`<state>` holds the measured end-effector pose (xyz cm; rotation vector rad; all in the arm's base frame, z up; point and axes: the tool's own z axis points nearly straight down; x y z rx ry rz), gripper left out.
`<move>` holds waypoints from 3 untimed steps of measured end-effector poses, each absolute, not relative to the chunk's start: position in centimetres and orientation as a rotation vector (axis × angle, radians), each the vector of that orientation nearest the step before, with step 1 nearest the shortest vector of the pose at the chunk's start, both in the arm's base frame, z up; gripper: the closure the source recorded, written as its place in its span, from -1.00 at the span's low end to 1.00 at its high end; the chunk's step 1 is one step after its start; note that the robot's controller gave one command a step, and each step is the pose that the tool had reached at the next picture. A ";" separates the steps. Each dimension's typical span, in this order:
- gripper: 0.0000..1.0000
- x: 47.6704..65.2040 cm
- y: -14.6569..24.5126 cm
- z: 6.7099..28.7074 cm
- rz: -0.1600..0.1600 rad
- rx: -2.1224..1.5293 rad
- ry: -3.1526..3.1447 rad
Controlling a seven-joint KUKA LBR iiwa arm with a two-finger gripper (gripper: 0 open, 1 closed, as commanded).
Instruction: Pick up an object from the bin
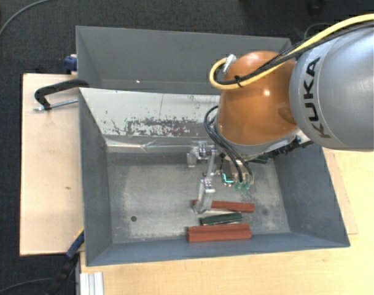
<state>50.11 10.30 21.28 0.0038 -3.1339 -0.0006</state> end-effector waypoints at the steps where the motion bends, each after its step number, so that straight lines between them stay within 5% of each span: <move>1: -1.00 52.4 4.8 8.1 -0.001 0.635 -3.073; 2: 1.00 52.5 5.0 8.4 -0.002 0.636 -3.077; 3: -1.00 52.5 5.0 8.4 -0.002 0.635 -3.077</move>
Offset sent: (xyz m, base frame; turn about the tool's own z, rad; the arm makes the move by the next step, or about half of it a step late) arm 0.0228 -0.0542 -0.1296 -0.4065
